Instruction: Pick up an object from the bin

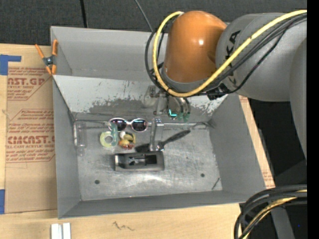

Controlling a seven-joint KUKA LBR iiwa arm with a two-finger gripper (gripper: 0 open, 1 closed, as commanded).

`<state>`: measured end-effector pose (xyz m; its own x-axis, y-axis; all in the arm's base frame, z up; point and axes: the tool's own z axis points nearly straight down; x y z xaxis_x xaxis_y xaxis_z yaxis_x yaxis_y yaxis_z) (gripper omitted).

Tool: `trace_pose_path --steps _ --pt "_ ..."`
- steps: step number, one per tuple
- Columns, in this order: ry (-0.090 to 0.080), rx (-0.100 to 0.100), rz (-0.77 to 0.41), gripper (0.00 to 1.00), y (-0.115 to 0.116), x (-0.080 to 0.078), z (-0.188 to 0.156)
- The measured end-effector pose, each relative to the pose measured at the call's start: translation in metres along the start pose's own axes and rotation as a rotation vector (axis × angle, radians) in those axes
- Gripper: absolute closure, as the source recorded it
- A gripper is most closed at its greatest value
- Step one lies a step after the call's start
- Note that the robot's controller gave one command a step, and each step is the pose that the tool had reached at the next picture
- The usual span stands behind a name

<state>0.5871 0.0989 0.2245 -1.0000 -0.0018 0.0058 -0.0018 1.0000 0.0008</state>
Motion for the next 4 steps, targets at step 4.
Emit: trace_pose_path --steps 4 --pt "-0.006 0.001 -0.089 0.0 -0.024 0.021 0.095"
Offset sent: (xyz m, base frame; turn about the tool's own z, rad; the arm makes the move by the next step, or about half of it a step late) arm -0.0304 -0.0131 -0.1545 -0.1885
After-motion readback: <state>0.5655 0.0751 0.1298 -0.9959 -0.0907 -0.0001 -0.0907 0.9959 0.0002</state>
